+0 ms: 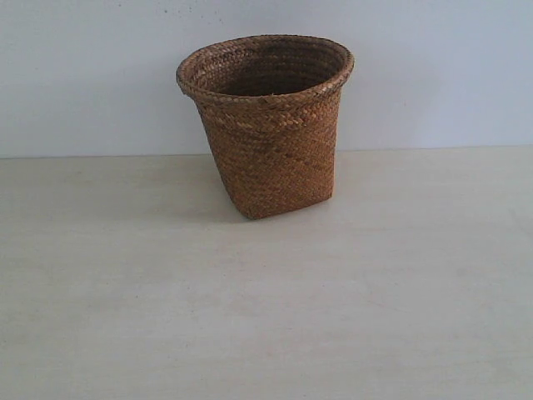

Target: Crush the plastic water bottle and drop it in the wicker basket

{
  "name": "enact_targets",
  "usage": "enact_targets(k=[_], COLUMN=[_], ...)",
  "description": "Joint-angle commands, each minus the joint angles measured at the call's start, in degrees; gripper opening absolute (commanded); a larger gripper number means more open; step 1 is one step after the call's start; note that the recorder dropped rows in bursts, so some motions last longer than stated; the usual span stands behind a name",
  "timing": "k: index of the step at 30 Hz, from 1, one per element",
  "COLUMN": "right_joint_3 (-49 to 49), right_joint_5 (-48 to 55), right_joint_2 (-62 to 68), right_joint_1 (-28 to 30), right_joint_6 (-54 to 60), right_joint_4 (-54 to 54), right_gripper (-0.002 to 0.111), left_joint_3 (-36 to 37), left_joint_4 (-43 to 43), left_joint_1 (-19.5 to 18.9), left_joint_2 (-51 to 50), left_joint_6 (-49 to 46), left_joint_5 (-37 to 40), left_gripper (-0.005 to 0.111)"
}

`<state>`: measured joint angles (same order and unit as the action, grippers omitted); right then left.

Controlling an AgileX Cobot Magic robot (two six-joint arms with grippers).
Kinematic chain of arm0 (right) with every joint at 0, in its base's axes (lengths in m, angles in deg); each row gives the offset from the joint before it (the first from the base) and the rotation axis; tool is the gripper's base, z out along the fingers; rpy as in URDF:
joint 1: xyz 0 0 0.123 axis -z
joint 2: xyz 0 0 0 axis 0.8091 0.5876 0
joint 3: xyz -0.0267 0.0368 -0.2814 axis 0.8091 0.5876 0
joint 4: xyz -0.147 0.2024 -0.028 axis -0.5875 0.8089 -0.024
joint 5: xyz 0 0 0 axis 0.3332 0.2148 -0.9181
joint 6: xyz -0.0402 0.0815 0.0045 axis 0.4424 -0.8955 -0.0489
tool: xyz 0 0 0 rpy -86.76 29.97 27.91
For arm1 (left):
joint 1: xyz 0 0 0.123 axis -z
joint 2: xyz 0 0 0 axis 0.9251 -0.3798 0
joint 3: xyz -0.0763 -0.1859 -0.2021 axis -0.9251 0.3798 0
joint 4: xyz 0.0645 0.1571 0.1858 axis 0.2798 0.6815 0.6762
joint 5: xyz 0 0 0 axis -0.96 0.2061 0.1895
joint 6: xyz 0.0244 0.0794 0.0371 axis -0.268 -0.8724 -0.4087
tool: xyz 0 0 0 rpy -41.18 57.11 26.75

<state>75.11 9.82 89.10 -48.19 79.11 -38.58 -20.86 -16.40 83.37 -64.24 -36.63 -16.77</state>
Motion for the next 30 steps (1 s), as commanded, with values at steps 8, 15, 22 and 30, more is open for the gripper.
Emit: enact_targets(k=[8, 15, 22, 30], right_joint_3=[0.1, 0.1, 0.1, 0.1], right_joint_5=[0.0, 0.0, 0.0, 0.0], right_joint_2=[-0.1, -0.2, -0.2, -0.2], right_joint_1=[0.4, 0.4, 0.4, 0.4], right_joint_6=[-0.2, -0.2, -0.2, -0.2], right_joint_4=[0.1, 0.1, 0.1, 0.1], right_gripper=[0.0, 0.0, 0.0, 0.0], left_joint_3=[5.5, 5.5, 5.5, 5.5], left_joint_4=[-1.0, -1.3, -1.1, -0.8], left_joint_1=[-5.3, -5.3, -5.3, -5.3], left_joint_2=[11.3, 11.3, 11.3, 11.3], left_joint_6=[-0.5, -0.5, -0.5, -0.6], left_joint_5=[-1.1, 4.4, 11.1, 13.8], left_gripper=[0.004, 0.004, 0.004, 0.004])
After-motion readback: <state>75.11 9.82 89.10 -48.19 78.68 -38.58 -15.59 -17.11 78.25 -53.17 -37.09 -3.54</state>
